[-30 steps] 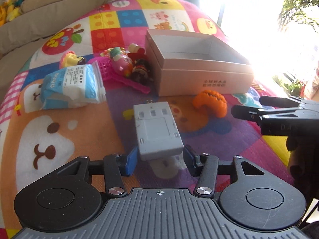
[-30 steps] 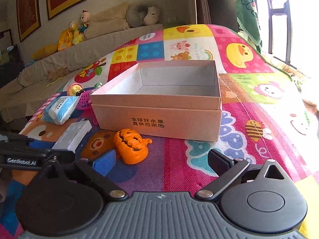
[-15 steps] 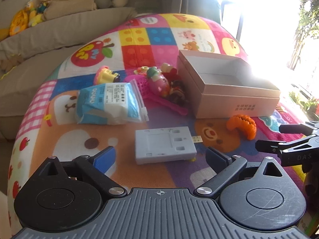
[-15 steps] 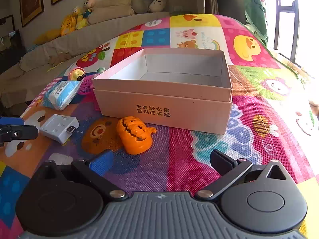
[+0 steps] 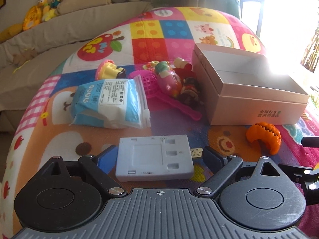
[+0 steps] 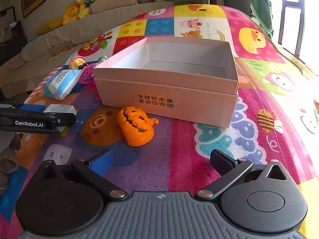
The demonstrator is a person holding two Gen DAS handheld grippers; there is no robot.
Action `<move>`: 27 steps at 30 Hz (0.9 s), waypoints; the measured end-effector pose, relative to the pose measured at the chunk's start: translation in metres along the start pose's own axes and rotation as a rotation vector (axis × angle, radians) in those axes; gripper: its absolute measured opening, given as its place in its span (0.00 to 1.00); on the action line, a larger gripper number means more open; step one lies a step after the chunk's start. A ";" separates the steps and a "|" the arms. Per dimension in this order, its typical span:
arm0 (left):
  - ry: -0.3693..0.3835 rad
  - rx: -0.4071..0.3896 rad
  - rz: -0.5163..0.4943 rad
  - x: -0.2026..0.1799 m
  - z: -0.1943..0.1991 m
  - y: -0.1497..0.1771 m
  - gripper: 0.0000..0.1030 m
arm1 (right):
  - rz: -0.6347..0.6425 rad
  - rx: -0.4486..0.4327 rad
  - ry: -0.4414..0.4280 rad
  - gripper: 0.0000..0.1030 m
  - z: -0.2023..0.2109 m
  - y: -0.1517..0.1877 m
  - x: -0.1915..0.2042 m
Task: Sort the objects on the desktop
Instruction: 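Grasp the white plastic case with the left tool while the right tool approaches the orange pumpkin toy, then carry the white case into the pink box and release it while the right tool grasps the pumpkin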
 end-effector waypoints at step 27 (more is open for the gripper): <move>0.191 -0.234 -0.083 -0.050 0.061 -0.074 0.92 | 0.102 -0.240 0.023 0.15 0.108 -0.080 0.003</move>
Point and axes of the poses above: each gripper's, at about its wrist camera, not at the fingertips, and z roughly against the way its jaws point, x to its left, y to its underside, the point moved 9 cm from there along -z, roughly the way its jaws point, and after that the axes turned 6 degrees about -z, right-handed, at the moved point
